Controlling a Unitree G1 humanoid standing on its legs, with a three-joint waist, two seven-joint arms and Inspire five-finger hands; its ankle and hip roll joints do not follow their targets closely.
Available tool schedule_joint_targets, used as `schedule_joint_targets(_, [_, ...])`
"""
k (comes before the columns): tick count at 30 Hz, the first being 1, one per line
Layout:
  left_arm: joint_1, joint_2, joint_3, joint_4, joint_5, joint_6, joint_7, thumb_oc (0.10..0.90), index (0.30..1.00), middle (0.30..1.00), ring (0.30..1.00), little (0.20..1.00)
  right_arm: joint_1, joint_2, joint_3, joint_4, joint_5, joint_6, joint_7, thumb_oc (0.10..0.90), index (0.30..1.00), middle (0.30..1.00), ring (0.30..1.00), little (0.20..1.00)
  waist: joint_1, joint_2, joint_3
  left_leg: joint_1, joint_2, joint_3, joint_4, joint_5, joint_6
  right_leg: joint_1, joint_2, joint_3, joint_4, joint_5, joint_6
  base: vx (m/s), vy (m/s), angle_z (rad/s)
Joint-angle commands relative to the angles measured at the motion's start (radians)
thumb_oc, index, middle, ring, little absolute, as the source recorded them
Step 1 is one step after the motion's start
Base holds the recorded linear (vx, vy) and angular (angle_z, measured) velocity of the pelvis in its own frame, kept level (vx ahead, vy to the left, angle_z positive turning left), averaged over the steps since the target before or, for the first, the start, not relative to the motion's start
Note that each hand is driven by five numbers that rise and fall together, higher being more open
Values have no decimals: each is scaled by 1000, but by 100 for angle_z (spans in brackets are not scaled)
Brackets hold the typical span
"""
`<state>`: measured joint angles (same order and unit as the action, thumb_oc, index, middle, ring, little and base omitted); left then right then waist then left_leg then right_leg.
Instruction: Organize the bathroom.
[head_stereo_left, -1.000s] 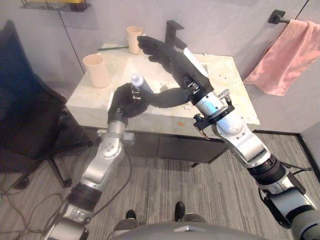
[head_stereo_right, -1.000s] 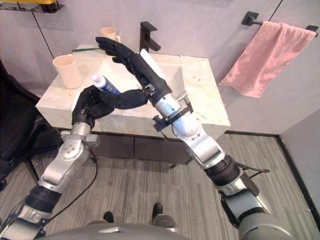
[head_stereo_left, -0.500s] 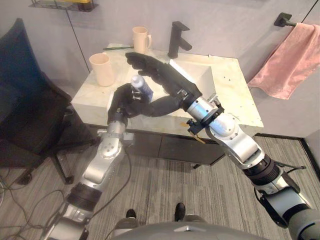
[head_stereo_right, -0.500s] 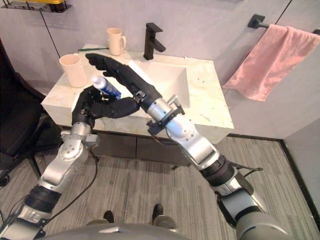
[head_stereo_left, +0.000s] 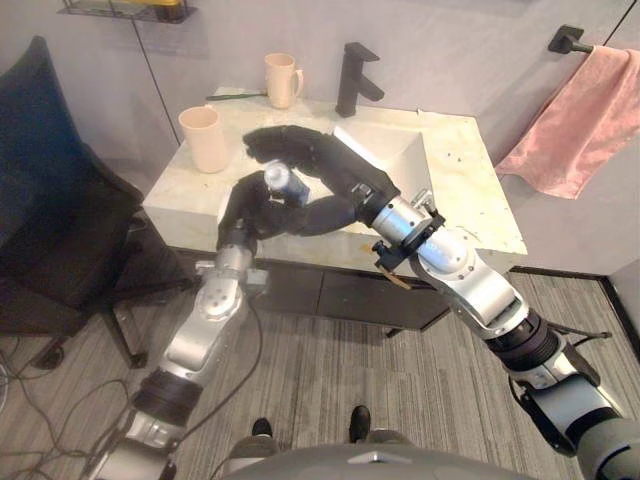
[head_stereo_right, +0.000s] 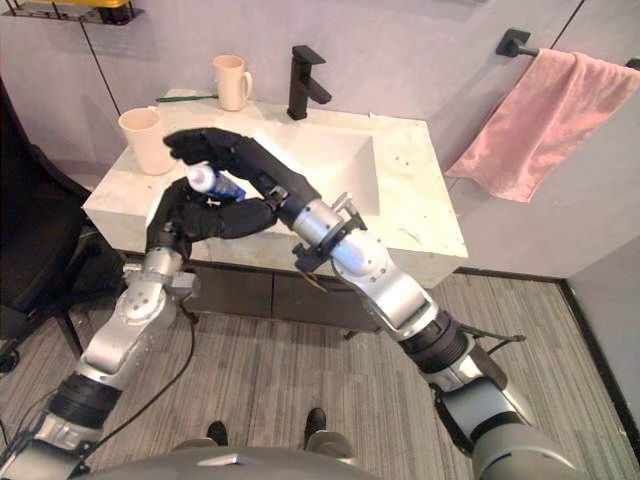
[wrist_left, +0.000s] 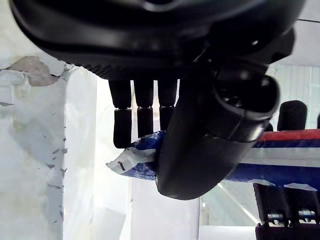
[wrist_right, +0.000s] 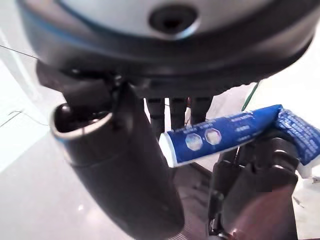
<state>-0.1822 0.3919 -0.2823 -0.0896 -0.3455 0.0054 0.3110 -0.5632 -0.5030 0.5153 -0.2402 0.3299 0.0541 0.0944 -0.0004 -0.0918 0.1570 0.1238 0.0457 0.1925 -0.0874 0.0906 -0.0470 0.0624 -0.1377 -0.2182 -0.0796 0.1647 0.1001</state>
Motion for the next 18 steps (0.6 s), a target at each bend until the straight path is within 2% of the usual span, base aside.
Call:
schedule_joint_targets(1, [-93, 16, 3, -110, 34, -151, 4, 400, 300, 300, 300, 300, -104, 36, -61, -75, 32, -94, -15, 400, 300, 300, 300, 300, 25, 35, -55, 9, -44, 13, 18, -155, 70, -3, 10, 23, 119, -180, 56, 0, 0, 0])
schedule_joint_targets(16, [-52, 20, 28, -102, 36, -172, 13, 400, 300, 300, 300, 300, -97, 24, -98, -91, 35, -95, -24, 400, 300, 300, 300, 300, 29, 32, -56, 11, -42, 12, 17, -156, 69, -2, 6, 24, 116, -177, 58, 0, 0, 0])
schedule_joint_targets(17, [-51, 20, 30, -102, 37, -172, 12, 400, 300, 300, 300, 300, -97, 23, -99, -92, 37, -92, -24, 546, 519, 519, 519, 519, 30, 31, -56, 11, -42, 11, 16, -156, 68, -2, 7, 25, 115, -176, 58, 0, 0, 0])
schedule_joint_targets(18, [-50, 20, 29, -103, 39, -173, 14, 400, 300, 300, 300, 300, -95, 24, -99, -92, 40, -86, -28, 800, 900, 900, 900, 900, 30, 31, -56, 12, -42, 11, 16, -156, 69, -2, 7, 24, 115, -176, 58, 0, 0, 0])
